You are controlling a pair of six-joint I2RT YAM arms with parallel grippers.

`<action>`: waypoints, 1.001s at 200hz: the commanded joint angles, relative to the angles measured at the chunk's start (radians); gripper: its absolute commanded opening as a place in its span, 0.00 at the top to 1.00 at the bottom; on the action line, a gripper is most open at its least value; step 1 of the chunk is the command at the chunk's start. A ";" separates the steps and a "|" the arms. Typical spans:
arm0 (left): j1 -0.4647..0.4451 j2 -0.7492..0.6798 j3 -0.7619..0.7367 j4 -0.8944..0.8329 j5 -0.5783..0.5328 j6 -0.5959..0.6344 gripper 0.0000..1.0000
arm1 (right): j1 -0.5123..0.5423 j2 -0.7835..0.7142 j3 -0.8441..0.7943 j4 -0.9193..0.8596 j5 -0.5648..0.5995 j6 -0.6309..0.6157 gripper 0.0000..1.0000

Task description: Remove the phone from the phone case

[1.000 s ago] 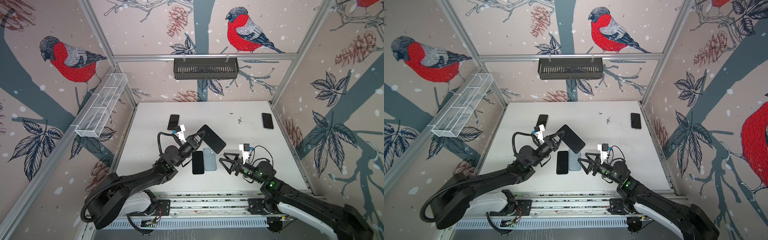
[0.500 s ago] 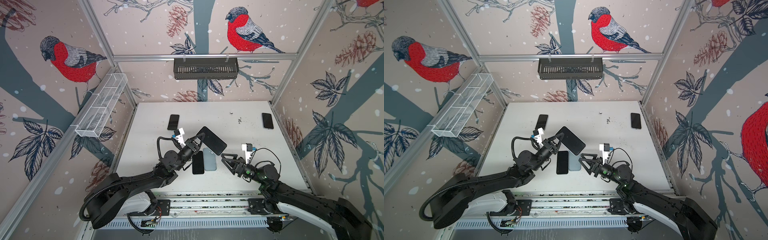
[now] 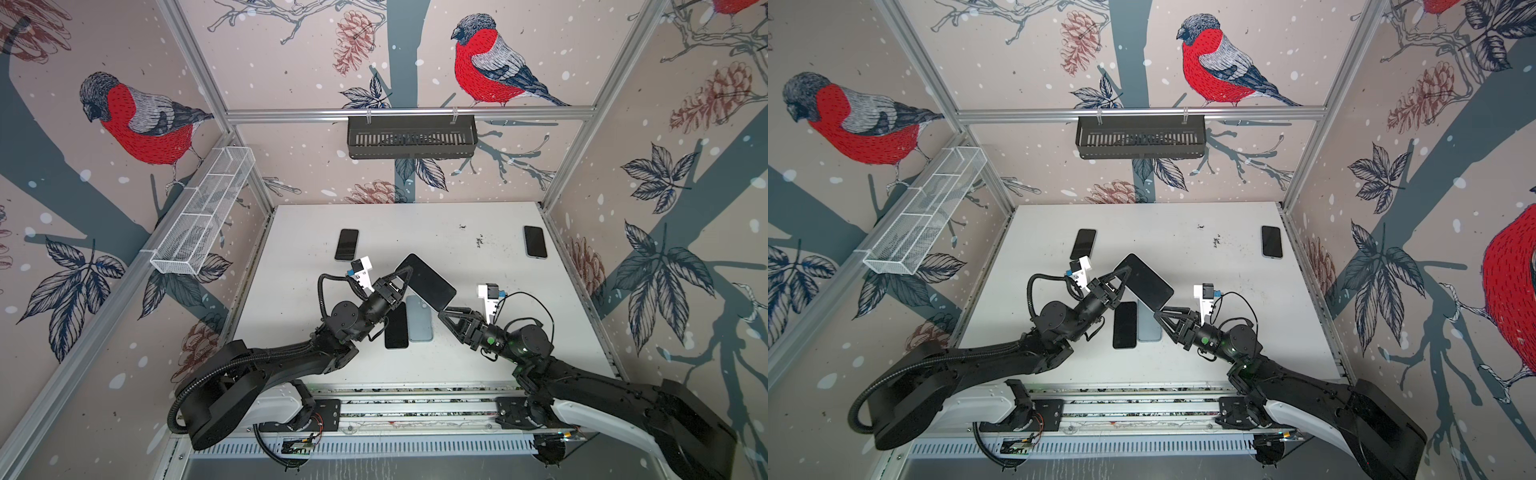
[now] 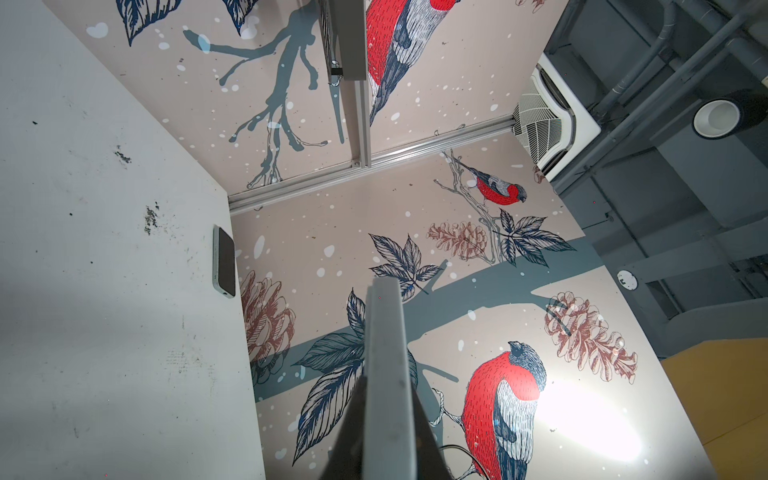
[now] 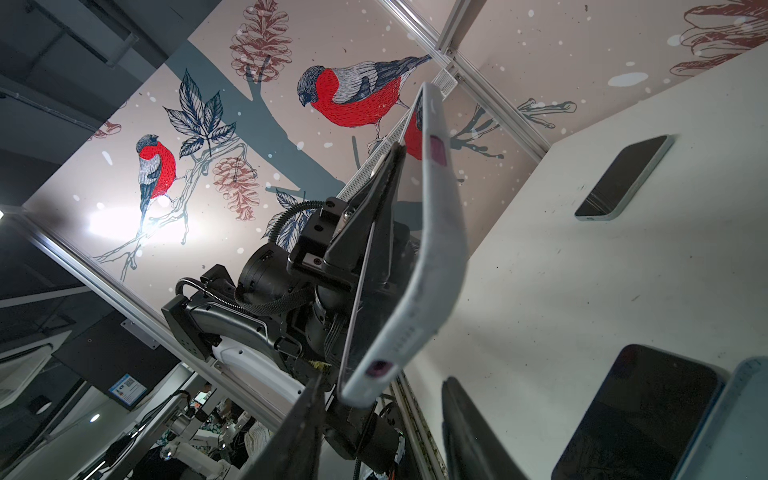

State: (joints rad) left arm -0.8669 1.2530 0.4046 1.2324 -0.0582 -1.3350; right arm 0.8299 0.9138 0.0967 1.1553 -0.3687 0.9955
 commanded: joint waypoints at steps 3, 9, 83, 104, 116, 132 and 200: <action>-0.004 0.007 0.007 0.137 -0.005 -0.018 1.00 | 0.005 0.018 0.011 0.074 -0.017 0.015 0.57; -0.006 0.008 0.008 0.138 -0.005 -0.018 1.00 | 0.004 0.022 0.011 0.079 -0.016 0.017 0.58; -0.011 0.013 0.005 0.150 -0.004 -0.015 1.00 | 0.005 0.030 0.020 0.074 -0.007 0.025 0.73; -0.011 0.010 0.003 0.148 -0.006 -0.016 1.00 | 0.005 0.034 0.018 0.057 0.005 0.027 0.82; -0.012 0.010 0.003 0.147 -0.006 -0.016 1.00 | 0.005 0.033 0.019 0.050 0.005 0.023 0.87; -0.014 0.007 0.001 0.145 -0.008 -0.015 1.00 | 0.004 0.029 0.019 0.033 0.008 0.013 0.97; -0.014 -0.005 0.018 0.065 0.008 -0.042 1.00 | 0.001 -0.010 0.043 -0.188 -0.035 -0.193 0.99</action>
State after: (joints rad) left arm -0.8761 1.2617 0.4046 1.2663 -0.0593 -1.3334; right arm 0.8333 0.9134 0.1291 1.1324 -0.3885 0.9833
